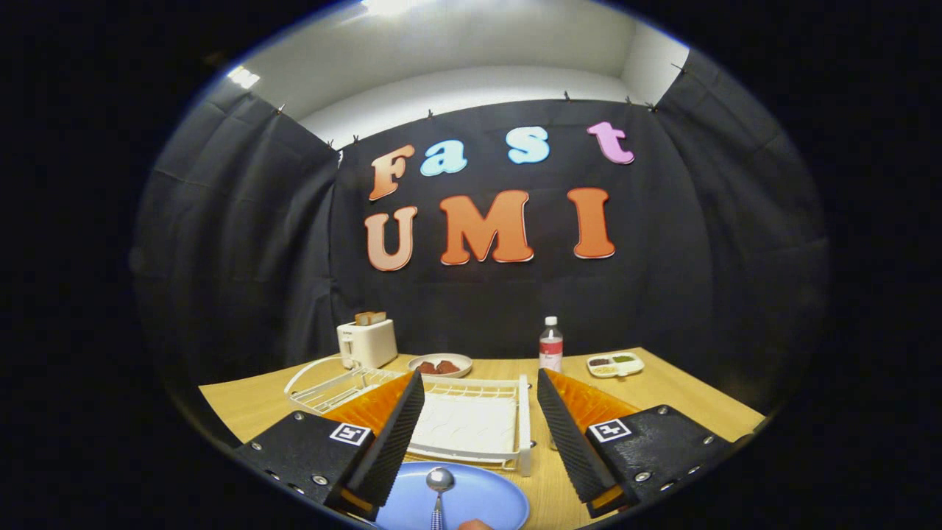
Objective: Take the plate from the dish rack, then take the spoon from the basket and place it into the plate.
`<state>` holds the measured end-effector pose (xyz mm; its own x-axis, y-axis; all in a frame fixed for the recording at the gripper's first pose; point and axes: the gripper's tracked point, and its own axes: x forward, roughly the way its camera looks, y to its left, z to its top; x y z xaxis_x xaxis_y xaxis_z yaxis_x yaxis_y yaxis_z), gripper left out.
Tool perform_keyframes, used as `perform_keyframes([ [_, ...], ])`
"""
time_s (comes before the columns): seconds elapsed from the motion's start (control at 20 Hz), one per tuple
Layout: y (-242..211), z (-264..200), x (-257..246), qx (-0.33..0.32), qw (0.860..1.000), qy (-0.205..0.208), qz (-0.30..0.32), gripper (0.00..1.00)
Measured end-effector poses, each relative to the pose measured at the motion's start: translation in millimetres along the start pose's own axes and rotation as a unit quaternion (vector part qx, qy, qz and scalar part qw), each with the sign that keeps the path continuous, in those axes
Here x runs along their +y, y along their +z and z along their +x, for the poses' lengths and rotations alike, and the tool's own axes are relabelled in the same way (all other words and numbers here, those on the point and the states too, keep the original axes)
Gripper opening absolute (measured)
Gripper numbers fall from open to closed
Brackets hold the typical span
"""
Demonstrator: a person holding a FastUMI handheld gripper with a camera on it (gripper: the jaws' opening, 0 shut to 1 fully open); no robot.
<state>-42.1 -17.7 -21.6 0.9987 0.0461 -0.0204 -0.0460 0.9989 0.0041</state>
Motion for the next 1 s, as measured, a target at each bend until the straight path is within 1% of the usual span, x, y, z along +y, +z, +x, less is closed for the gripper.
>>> perform_keyframes([
  [0.1, 10, -3, -5, -0.022, 1.000, -0.017, -0.003, 0.92],
  [0.4, 18, -2, -13, -0.052, 0.998, -0.036, -0.014, 0.92],
  [0.6, 17, 4, -14, -0.055, 0.997, -0.042, -0.014, 0.92],
  [0.8, 15, 9, -8, -0.053, 0.998, -0.035, -0.008, 0.92],
  [1.0, 17, 16, -4, -0.059, 0.998, -0.037, -0.008, 0.92],
])
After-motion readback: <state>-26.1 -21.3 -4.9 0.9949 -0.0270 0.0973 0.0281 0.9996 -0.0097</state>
